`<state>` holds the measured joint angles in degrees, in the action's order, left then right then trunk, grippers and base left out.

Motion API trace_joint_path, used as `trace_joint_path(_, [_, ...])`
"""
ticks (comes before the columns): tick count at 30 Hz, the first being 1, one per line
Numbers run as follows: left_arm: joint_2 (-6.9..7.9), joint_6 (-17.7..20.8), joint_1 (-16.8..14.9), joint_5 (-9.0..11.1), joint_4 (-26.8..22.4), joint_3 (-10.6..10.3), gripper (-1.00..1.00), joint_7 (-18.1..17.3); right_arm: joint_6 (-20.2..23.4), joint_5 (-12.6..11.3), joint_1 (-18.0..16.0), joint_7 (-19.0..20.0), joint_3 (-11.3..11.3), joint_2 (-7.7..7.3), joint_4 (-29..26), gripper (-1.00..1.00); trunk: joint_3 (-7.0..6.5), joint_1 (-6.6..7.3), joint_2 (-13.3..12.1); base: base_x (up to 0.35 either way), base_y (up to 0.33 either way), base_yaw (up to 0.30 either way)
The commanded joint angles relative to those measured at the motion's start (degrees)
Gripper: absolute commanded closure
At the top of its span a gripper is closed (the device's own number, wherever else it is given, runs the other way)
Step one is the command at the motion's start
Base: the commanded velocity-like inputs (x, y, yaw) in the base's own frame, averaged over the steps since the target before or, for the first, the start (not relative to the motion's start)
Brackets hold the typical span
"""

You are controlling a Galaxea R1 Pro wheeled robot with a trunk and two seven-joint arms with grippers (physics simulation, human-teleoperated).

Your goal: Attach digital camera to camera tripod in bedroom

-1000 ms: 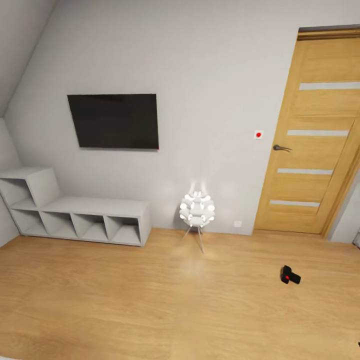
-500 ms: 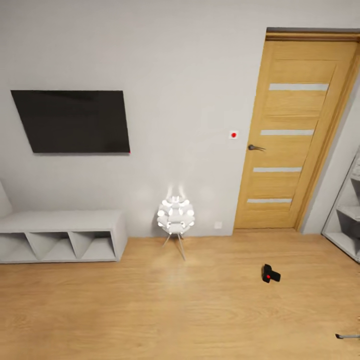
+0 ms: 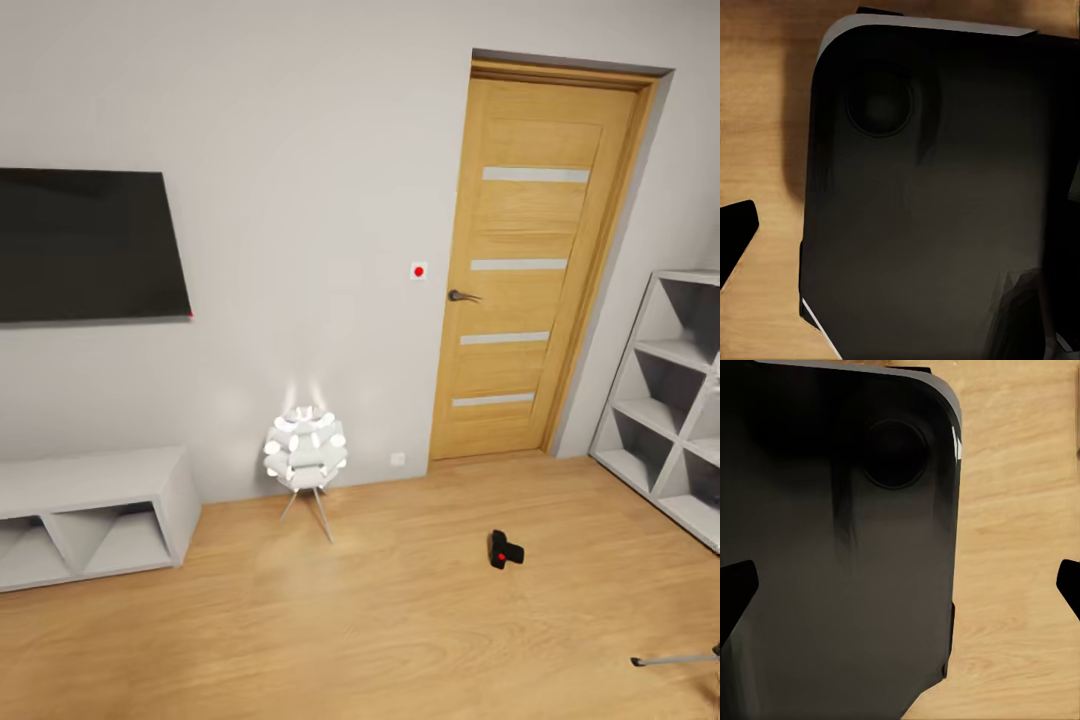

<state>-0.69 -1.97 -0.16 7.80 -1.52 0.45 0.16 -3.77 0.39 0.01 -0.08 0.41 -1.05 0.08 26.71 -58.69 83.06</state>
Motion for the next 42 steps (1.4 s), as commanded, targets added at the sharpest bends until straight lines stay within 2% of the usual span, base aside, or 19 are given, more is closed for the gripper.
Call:
trace_joint_path(1, [-0.01,-0.19,-0.02,0.46,0.03,0.03,-1.00,0.02,-0.19,0.04,-0.01,-0.01,0.03,0.00,0.01,-1.00,0.04,-0.03,0.02,0.322,0.000,-0.291])
trace_joint_path(42, [-0.01,-0.58,-0.02,0.38,0.03,0.22,-1.00,0.02,-0.15,0.04,0.00,-0.01,0.03,-0.22,0.01,-1.00,0.04,-0.03,0.02,0.323,0.000,-0.277])
